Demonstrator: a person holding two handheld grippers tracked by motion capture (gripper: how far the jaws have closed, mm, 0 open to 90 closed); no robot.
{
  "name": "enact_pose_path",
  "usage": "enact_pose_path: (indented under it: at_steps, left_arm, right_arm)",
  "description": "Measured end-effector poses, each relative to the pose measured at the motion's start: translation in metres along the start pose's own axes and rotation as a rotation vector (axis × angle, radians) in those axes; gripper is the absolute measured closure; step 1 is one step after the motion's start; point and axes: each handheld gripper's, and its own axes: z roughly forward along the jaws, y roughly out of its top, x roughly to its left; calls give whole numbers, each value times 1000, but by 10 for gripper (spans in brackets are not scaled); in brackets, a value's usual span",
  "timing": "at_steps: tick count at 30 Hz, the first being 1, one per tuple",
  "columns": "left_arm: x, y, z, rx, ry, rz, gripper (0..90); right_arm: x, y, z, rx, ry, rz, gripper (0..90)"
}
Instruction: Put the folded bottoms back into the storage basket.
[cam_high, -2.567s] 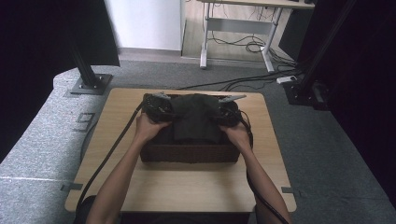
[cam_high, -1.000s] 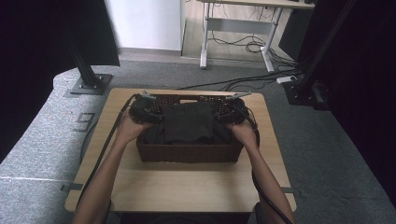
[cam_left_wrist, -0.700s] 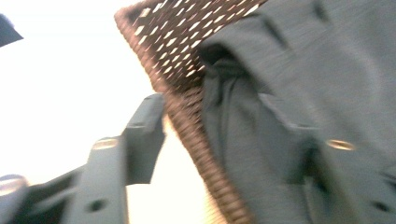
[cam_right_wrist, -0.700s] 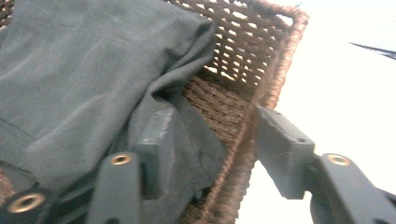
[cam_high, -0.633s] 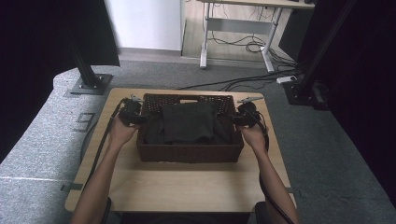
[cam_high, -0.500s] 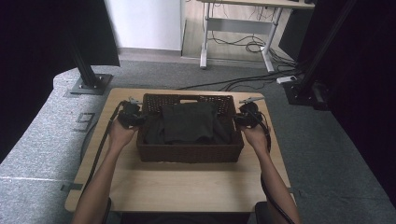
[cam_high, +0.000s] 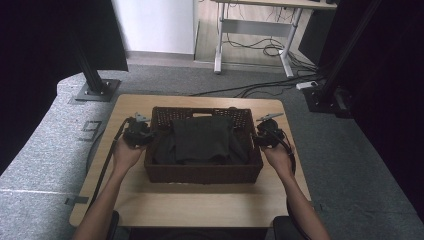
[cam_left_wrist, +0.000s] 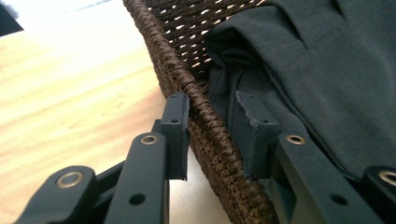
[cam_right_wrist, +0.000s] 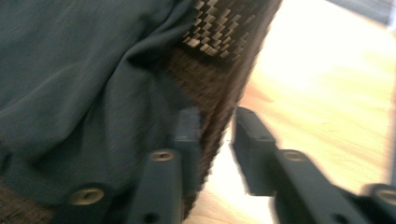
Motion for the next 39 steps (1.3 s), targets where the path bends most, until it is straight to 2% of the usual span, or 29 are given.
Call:
enact_pose_path:
  at_steps: [1,3,4,6,8,11,12,14,15,18,22,25,30,31,32,35,37,38,39]
  left_arm:
    - [-1,-3,-3,-2,-2,-3,663]
    - [-3,-6,-6,0,0,-1,657]
    - [-4,-6,-7,2,2,2,655]
    - [-4,-7,-7,-1,2,2,654]
    - [-2,-7,-6,-2,-8,-2,651]
    - [0,-8,-6,-10,-22,1,644]
    - [0,-8,-6,-13,-27,-1,643]
    - [2,-9,-6,-22,-37,-7,640]
    - [3,-10,-6,-26,-43,-8,639]
    - [4,-11,-5,-33,-55,-12,635]
    - [4,-11,-5,-35,-59,-10,632]
    - [4,-11,-5,-37,-60,-11,633]
    - [5,-11,-5,-46,-68,-17,630]
    - [5,-11,-5,-48,-70,-16,630]
    - [6,-11,-4,-51,-71,-13,628]
    - [8,-9,-3,-44,-82,-1,604]
    - [8,-8,-4,-36,-98,5,502]
    - [8,-8,-5,-37,-92,5,474]
    - [7,-7,-9,-47,-97,3,472]
  right_arm:
    - [4,3,-6,-19,-36,-24,578]
    - [9,13,-10,-60,-11,-40,568]
    - [14,22,-7,-75,21,-53,579]
    - [22,36,3,-86,102,-55,613]
    - [37,53,24,-78,171,-66,650]
    - [56,72,54,-58,194,-114,656]
    - [60,76,62,-53,198,-117,651]
    - [67,84,83,-23,161,-135,649]
    - [69,87,94,-2,146,-139,648]
    - [66,87,121,48,142,-137,647]
    - [59,83,143,150,144,-133,647]
    - [59,81,153,183,142,-144,648]
    - [55,76,157,166,174,-118,644]
    - [55,75,156,162,169,-113,613]
    - [56,76,153,160,156,-107,542]
    - [56,78,135,102,184,-57,422]
    - [56,78,120,55,193,-83,377]
    - [55,77,111,32,180,-100,357]
    - [52,75,101,13,174,-91,340]
